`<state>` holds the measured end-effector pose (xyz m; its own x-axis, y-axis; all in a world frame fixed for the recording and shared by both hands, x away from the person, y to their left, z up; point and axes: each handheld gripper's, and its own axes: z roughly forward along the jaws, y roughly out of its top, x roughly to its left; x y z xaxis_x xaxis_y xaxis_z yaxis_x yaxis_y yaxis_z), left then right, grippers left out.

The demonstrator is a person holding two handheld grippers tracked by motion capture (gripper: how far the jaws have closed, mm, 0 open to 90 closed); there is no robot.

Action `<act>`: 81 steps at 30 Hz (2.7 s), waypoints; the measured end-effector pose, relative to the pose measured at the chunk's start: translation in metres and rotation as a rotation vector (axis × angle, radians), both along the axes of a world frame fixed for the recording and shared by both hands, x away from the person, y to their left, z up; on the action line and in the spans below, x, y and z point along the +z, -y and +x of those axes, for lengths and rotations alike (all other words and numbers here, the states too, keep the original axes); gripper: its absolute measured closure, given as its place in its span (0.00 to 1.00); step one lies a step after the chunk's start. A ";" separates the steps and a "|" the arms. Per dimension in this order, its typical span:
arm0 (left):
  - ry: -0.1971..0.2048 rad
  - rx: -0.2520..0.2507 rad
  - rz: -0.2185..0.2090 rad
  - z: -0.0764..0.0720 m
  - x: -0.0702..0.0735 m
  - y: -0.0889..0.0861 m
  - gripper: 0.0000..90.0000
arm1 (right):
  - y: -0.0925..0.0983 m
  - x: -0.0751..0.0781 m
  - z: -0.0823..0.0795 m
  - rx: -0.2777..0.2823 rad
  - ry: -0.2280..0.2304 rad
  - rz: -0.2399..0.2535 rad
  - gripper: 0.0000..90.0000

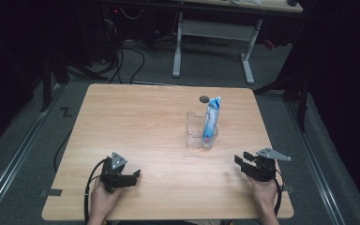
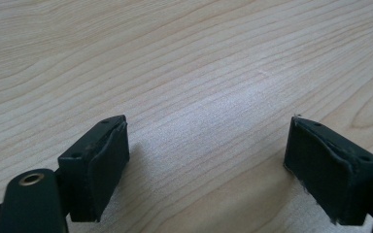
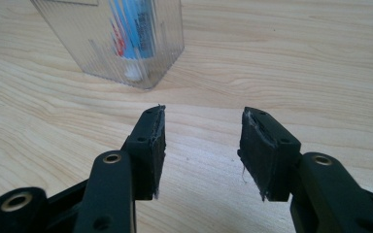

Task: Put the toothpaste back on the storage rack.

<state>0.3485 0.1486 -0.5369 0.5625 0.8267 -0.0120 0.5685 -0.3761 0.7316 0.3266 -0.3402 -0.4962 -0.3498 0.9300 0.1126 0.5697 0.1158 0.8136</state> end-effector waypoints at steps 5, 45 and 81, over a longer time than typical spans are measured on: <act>0.000 0.000 0.000 0.000 0.000 0.000 0.18 | 0.001 -0.005 0.003 -0.010 -0.020 -0.010 0.57; 0.000 0.000 0.000 0.000 0.000 0.000 0.18 | -0.011 -0.028 0.022 -0.029 -0.074 -0.134 0.56; 0.000 0.001 0.000 0.000 0.000 0.000 0.18 | -0.018 -0.034 0.023 -0.009 -0.089 -0.170 0.44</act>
